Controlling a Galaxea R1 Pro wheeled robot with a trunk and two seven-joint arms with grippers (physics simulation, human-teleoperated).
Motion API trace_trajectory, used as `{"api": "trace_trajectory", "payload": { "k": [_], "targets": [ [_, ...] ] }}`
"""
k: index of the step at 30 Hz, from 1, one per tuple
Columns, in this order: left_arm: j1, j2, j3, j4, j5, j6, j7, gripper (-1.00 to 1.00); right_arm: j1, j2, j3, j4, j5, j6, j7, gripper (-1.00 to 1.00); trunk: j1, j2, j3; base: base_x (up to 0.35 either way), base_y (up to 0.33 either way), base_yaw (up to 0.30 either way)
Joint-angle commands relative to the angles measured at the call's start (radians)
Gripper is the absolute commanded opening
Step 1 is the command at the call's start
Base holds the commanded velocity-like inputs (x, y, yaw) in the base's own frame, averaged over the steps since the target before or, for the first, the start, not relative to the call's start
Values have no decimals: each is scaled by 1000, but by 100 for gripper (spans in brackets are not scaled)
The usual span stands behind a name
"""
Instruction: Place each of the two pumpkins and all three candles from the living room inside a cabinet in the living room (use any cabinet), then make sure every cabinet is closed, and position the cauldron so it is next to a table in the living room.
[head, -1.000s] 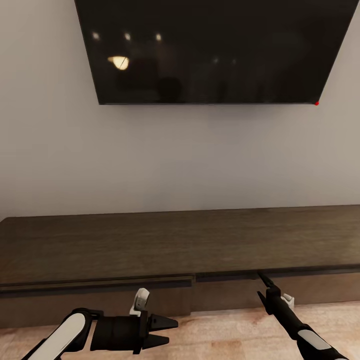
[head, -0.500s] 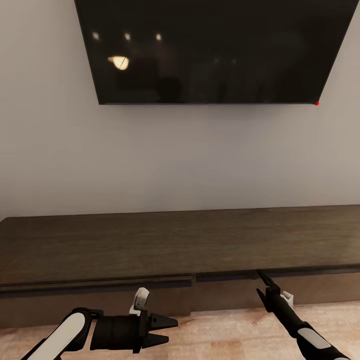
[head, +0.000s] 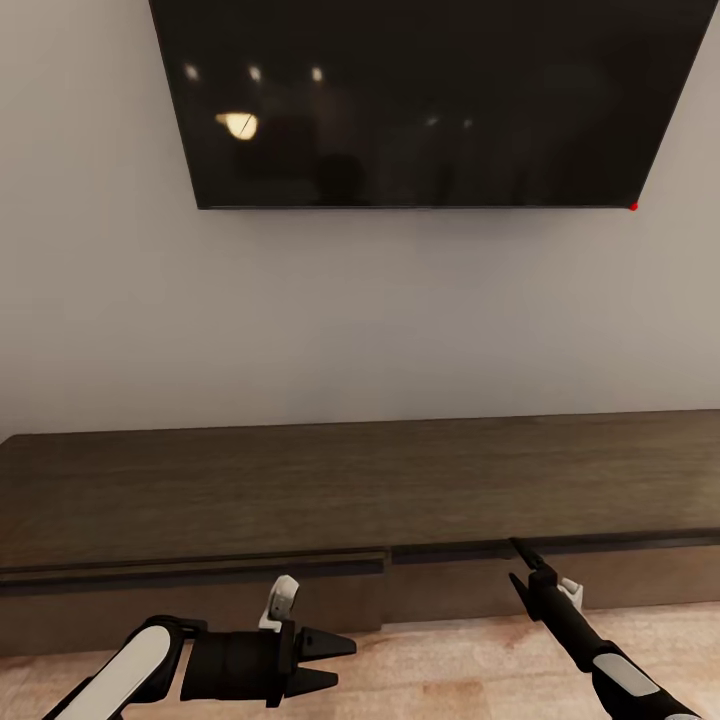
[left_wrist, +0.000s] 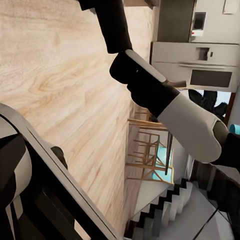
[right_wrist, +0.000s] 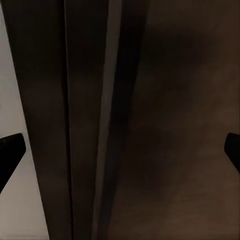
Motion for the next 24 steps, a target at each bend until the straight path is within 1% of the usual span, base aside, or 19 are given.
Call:
{"api": "trace_trajectory", "payload": {
  "k": [1,7,24],
  "targets": [
    [-1,1,-1,0,-2,1,-4,100,-1,-1,5,1,-11,8,2,100,0,0,-1,0,0,0],
    [-1,1,-1,0,-2,1,-4,100,-1,-1,5,1,-10,8,2,100,0,0,-1,53,10,0],
    [-1,1,-3,0,-2,1,-3,100,-1,-1,5,2,-10,10,-2,100,0,0,-1,3,0,0]
  ]
}}
